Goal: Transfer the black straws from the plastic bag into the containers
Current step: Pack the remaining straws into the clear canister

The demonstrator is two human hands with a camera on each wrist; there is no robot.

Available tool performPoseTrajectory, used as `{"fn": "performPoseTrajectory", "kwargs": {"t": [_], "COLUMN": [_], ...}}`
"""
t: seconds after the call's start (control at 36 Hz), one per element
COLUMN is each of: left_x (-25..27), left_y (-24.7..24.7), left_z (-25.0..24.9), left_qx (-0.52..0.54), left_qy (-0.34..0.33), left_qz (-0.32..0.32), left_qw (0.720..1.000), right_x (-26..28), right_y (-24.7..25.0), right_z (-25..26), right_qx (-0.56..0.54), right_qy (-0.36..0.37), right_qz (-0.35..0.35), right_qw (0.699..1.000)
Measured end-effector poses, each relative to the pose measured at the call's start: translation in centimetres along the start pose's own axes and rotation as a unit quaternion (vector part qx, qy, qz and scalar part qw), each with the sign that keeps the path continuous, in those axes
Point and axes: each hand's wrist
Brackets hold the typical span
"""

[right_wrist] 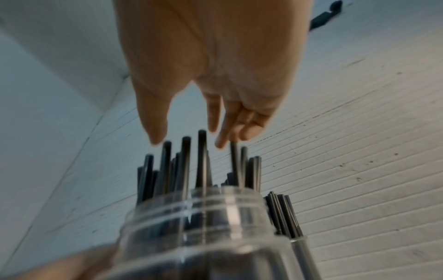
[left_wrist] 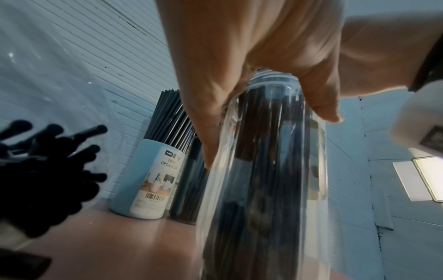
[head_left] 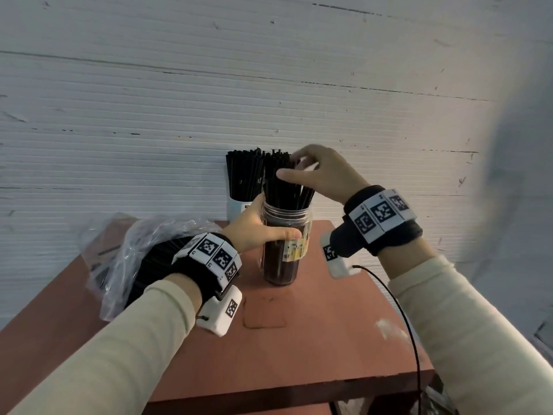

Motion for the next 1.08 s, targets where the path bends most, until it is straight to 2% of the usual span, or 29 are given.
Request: {"fn": "performPoseTrajectory", "kwargs": {"t": [0.06,0.08,0.17,0.25,0.42,0.53,0.61,0.67,0.72,0.81,0.86,0.94,1.03,1.08], "left_x": [-0.1,-0.1,0.0,-0.1,0.0,0.5,1.7,2.8,3.9,6.3,7.8,9.5,11.0,11.8], "left_y": [0.0,-0.1,-0.1,-0.2,-0.7,-0.6,0.0,0.9,1.9,3.8,5.4,8.1,10.7,12.3], "left_z": [0.1,0.2,0.3,0.4,0.0,-0.6,-1.1,-1.2,-1.4,-2.3,-2.6,-2.2,-1.5,-0.8], "left_qx": [-0.002,-0.003,-0.006,-0.006,0.000,-0.005,-0.055,-0.104,-0.138,-0.202,-0.202,-0.231,-0.272,-0.307], "left_qy": [0.003,0.004,0.005,0.005,-0.002,0.016,0.048,0.040,0.003,-0.037,-0.056,-0.054,-0.025,0.002], "left_qz": [0.000,0.001,0.000,0.000,0.000,0.014,0.018,-0.009,-0.055,-0.141,-0.189,-0.240,-0.262,-0.236], "left_qw": [1.000,1.000,1.000,1.000,1.000,1.000,0.997,0.994,0.989,0.969,0.959,0.941,0.926,0.922], "right_x": [0.5,0.6,1.1,1.6,1.7,1.6,2.1,2.7,3.4,4.4,4.8,5.1,5.2,5.2], "right_y": [-0.6,-1.0,-2.0,-2.5,-2.2,-2.4,-2.9,-3.4,-4.3,-6.3,-8.0,-10.9,-13.8,-15.2], "right_z": [0.0,0.1,0.0,-0.2,0.3,0.9,1.5,2.3,3.0,3.8,4.3,4.8,5.3,6.0], "right_qx": [-0.021,-0.014,0.067,0.090,0.096,0.068,0.050,0.031,0.017,-0.021,-0.041,-0.038,0.007,0.057], "right_qy": [0.048,0.081,0.148,0.114,0.105,0.153,0.215,0.245,0.252,0.233,0.206,0.128,0.076,0.065], "right_qz": [-0.066,-0.077,-0.025,0.033,0.015,-0.029,-0.097,-0.141,-0.155,-0.119,-0.076,0.024,0.143,0.216], "right_qw": [0.996,0.994,0.986,0.989,0.990,0.985,0.971,0.959,0.955,0.965,0.975,0.991,0.987,0.973]}}
Point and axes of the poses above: each hand's wrist, its own x-axis away from the middle knuckle, its own y-axis out of the back of the hand, z = x × y, and after that the axes turned 3 degrees about -y, right-handed
